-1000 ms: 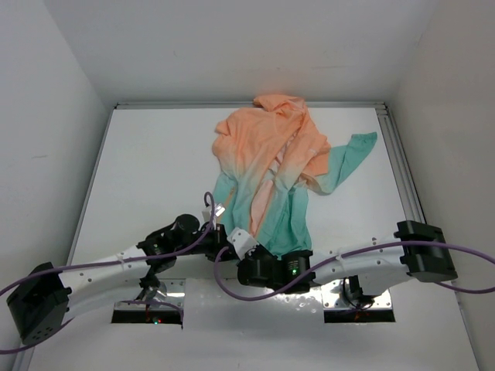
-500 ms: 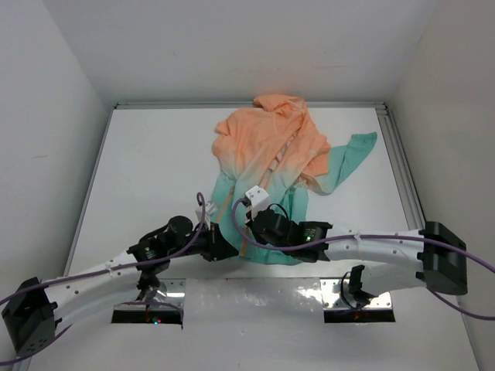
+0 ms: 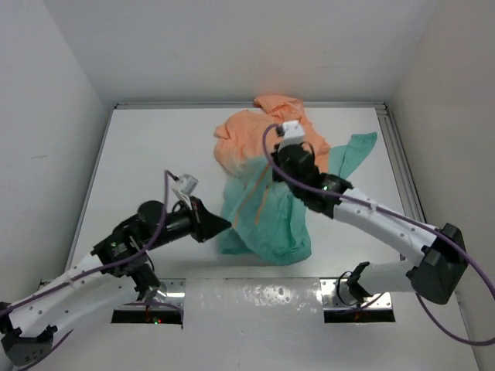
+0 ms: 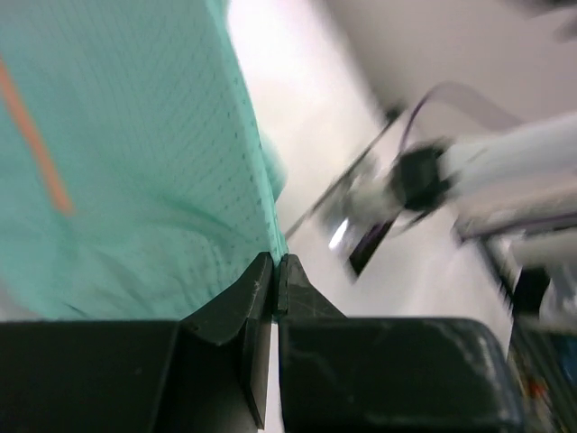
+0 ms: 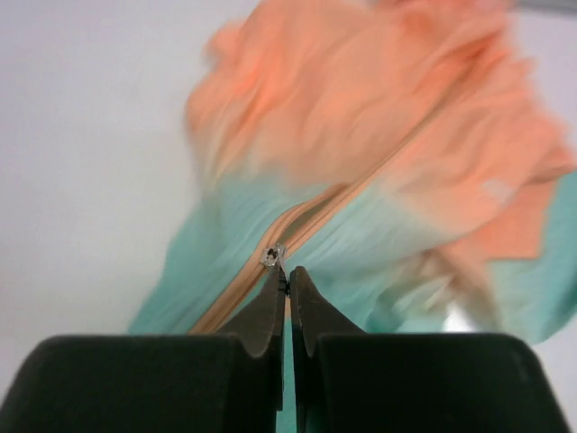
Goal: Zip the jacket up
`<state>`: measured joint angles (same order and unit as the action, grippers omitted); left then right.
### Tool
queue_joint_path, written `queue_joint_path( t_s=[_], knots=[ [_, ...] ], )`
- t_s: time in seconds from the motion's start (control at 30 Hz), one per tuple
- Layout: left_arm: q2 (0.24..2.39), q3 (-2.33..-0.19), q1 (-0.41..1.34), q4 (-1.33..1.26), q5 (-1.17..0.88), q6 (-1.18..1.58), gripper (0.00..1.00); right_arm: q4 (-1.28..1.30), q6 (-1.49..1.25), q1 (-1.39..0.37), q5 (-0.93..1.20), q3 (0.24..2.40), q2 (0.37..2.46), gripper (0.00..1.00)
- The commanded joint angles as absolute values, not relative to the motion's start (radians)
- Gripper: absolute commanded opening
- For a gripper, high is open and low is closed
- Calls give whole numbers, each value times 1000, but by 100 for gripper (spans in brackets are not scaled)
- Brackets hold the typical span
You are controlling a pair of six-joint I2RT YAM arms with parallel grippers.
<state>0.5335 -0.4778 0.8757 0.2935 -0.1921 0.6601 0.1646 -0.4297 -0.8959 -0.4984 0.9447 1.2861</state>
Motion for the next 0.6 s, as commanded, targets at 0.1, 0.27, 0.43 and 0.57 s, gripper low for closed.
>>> queue_joint_path(
  t_s=[0.1, 0.27, 0.43, 0.57],
  knots=[
    [428, -989, 890, 629, 150, 520, 0, 193, -487, -430, -653, 1285, 1442, 0],
    [261, -1193, 890, 756, 479, 526, 0, 397, -624, -133, -536, 1671, 1646, 0],
    [143, -1223, 890, 790, 636, 554, 0, 544, -583, -74, -612, 1951, 1790, 0],
    [147, -1232, 890, 828, 683, 561, 0, 574, -586, -58, -658, 2025, 1813, 0]
  ],
)
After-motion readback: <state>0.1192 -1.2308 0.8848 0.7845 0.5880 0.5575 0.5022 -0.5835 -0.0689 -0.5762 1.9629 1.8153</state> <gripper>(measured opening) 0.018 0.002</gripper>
